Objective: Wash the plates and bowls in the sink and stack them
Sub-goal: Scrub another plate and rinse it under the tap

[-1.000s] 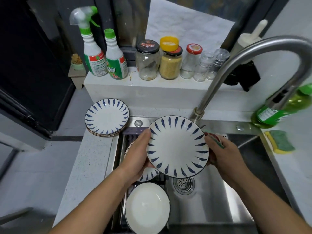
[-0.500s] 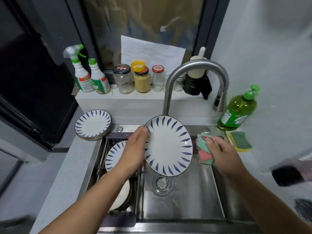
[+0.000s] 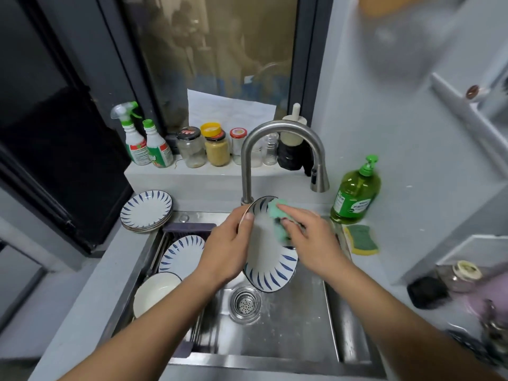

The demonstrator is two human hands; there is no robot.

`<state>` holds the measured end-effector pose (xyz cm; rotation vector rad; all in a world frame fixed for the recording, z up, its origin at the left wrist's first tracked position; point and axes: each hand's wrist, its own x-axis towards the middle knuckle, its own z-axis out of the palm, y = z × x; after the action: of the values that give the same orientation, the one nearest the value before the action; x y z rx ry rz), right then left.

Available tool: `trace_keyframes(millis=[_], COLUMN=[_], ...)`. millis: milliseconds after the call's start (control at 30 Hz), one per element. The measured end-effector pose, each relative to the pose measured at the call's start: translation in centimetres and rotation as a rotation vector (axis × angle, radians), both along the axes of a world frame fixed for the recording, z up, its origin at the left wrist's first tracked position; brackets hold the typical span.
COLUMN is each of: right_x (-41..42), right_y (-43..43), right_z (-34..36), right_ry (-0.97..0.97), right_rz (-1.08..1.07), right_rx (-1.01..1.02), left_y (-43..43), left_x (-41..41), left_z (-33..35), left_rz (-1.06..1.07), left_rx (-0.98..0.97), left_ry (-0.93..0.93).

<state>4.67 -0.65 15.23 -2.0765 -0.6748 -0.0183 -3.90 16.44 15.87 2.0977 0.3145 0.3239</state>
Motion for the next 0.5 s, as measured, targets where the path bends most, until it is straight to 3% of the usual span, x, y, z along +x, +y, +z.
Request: trace_keyframes(millis=[67, 200, 267, 400, 500], right_x=[-0.4, -2.4, -4.1, -7.3, -4.8], right_y=[0.8, -0.5, -1.3, 0.5, 3.0], right_z=[-0.1, -1.0, -1.1, -0.1, 0.6], right_ry=[-0.141, -0.119, -0.141, 0.041, -0.098], right_rz=[0.094, 0.307, 0.341, 0.504, 0.529], right_rx=[-0.143, -0.527, -0.551, -0.408, -0.46], left_y=[-0.5, 0.1, 0.8, 1.2, 1.1], left_x=[0.0, 0.0, 0.0, -0.3, -0.6], left_z=[0.7, 1.9, 1.9, 0.5, -0.2], left_rz=[0.012, 0.137, 0.185, 0.199, 0.202], left_rx=[-0.018, -0.296, -0.393, -0.527, -0.607], left_ry=[-0.012, -0.087, -0.127, -0.131, -0.097])
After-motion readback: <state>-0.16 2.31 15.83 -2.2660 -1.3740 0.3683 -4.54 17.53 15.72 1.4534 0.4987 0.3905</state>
